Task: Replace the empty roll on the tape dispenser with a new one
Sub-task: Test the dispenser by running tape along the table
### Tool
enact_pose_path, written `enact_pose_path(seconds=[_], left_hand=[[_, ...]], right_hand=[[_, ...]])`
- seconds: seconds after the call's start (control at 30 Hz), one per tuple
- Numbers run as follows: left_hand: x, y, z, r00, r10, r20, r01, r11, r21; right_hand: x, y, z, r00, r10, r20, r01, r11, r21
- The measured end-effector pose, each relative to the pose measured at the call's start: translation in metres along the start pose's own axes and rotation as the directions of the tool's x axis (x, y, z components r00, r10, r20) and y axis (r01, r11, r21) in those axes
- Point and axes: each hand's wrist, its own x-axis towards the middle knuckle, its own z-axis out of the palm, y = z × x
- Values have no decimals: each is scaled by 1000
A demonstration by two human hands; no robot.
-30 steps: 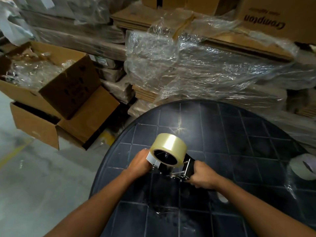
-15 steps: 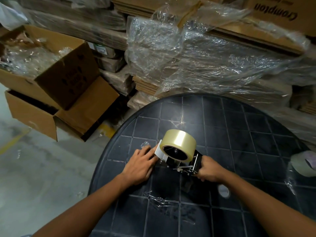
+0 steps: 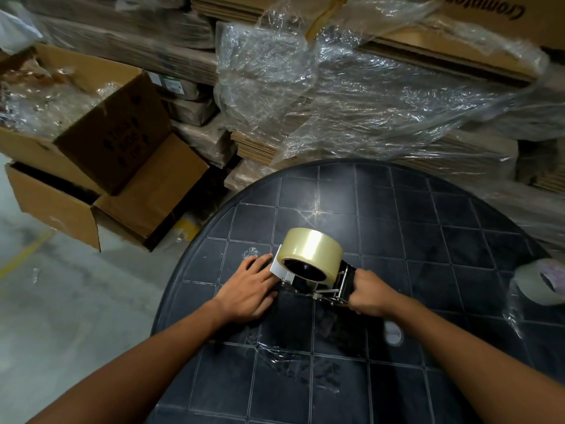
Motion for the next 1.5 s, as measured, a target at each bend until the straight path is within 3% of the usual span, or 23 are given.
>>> enact_pose_path(seconds=[0.2, 0.5, 0.63, 0.83, 0.97, 1.07, 1.2, 1.33, 1.5], left_hand=[[0, -5, 4, 999, -4, -51, 3, 1000, -15], [-1, -3, 6, 999, -44, 28, 43, 999, 9], [-2, 11, 2, 997, -59, 45, 57, 998, 28], [15, 27, 8, 992, 64, 110, -67, 997, 29], [16, 27, 12, 996, 57, 67, -62, 994, 87], [15, 28, 12, 998, 55, 31, -57, 995, 85], [15, 31, 8, 995, 18, 94, -22, 999, 46], [20, 52, 1, 984, -66, 167, 64, 998, 16], [48, 107, 0, 984, 20, 177, -13, 999, -39]], right_hand=[[1, -6, -6, 990, -138, 31, 141, 968, -208], [-33, 40, -14, 999, 38, -19, -42, 964, -264], [-36, 37, -16, 1000, 24, -17, -28, 960, -279], [-35, 31, -16, 999, 25, -43, -36, 954, -297], [-33, 37, -15, 999, -9, -37, -5, 938, -346], [-44, 55, -18, 997, 60, -49, -73, 941, -331], [-84, 85, -30, 988, 147, -50, -155, 957, -245], [-103, 90, -30, 986, 142, -82, -155, 973, -174], [-99, 92, -32, 984, 159, -80, -169, 975, -143]])
